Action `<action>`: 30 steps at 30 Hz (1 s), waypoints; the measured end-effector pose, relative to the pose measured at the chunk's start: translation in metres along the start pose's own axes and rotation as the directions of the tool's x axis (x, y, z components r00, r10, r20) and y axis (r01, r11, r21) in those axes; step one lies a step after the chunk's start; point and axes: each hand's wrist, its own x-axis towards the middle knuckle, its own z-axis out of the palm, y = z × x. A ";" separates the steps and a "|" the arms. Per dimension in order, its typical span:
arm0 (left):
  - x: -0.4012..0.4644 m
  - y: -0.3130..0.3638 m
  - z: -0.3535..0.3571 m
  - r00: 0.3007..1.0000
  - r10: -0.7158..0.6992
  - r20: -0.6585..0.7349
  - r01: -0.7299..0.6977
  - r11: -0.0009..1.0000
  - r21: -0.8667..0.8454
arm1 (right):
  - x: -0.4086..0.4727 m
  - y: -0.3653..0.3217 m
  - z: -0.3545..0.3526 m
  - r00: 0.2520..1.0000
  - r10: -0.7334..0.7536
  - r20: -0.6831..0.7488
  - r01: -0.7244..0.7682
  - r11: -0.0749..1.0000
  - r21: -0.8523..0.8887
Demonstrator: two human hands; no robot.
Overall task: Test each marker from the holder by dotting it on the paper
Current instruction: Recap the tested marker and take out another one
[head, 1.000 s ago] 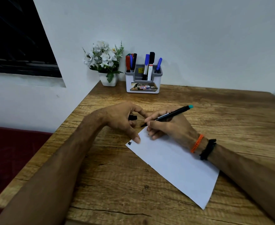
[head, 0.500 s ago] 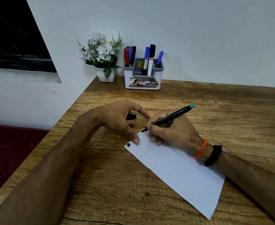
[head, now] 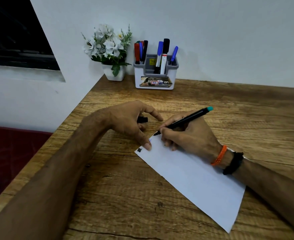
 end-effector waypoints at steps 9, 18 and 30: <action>0.000 0.001 0.000 1.000 -0.006 0.002 0.006 1.000 0.021 | -0.001 -0.001 0.000 1.000 0.004 -0.021 -0.005 1.000 -0.020; 0.001 -0.001 0.000 1.000 0.006 -0.002 -0.006 1.000 -0.006 | -0.003 -0.003 -0.001 1.000 -0.003 -0.020 0.003 1.000 -0.010; -0.001 0.004 0.000 1.000 -0.016 0.007 0.016 0.999 0.036 | -0.003 0.000 0.000 0.998 -0.016 -0.056 0.017 1.000 0.001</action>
